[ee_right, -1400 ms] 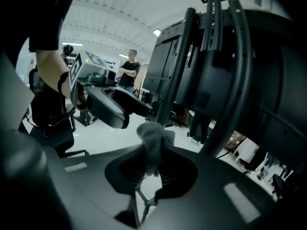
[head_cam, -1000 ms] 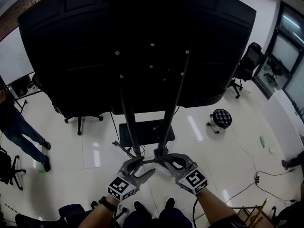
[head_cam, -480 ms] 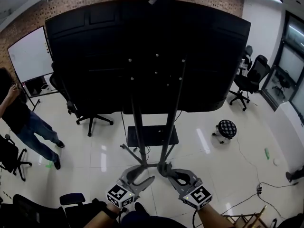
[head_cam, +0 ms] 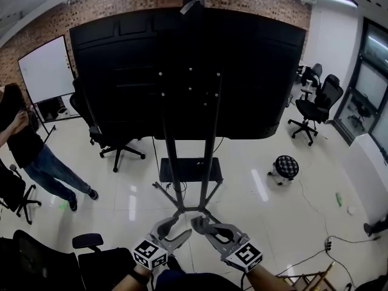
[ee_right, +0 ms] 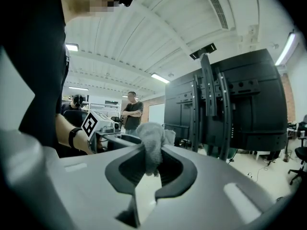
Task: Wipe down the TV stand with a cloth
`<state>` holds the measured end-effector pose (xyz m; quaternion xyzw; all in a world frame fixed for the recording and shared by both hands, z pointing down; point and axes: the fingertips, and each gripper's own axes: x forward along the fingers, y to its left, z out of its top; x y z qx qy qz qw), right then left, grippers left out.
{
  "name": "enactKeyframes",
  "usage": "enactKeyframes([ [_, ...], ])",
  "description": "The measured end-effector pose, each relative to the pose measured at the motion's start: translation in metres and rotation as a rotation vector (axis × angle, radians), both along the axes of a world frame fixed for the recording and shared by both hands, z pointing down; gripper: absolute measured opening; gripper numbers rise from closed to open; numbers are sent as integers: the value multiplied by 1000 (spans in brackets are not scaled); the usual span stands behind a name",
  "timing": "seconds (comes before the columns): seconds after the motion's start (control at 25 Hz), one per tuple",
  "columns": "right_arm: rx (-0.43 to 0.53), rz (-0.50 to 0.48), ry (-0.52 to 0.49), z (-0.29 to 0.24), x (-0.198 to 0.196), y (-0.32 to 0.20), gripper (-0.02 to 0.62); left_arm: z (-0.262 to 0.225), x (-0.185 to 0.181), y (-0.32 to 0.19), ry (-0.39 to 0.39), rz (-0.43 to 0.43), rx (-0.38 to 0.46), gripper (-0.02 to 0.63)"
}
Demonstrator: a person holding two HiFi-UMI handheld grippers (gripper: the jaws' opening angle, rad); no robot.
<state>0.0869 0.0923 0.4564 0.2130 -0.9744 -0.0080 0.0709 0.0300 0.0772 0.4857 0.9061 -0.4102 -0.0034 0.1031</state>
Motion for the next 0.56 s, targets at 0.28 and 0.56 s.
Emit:
enactKeyframes([
  [0.28, 44, -10, 30, -8, 15, 25, 37, -14, 12, 23, -6, -19, 30, 290],
  [0.56, 44, -3, -2, -6, 24, 36, 37, -21, 11, 41, -7, -33, 50, 290],
])
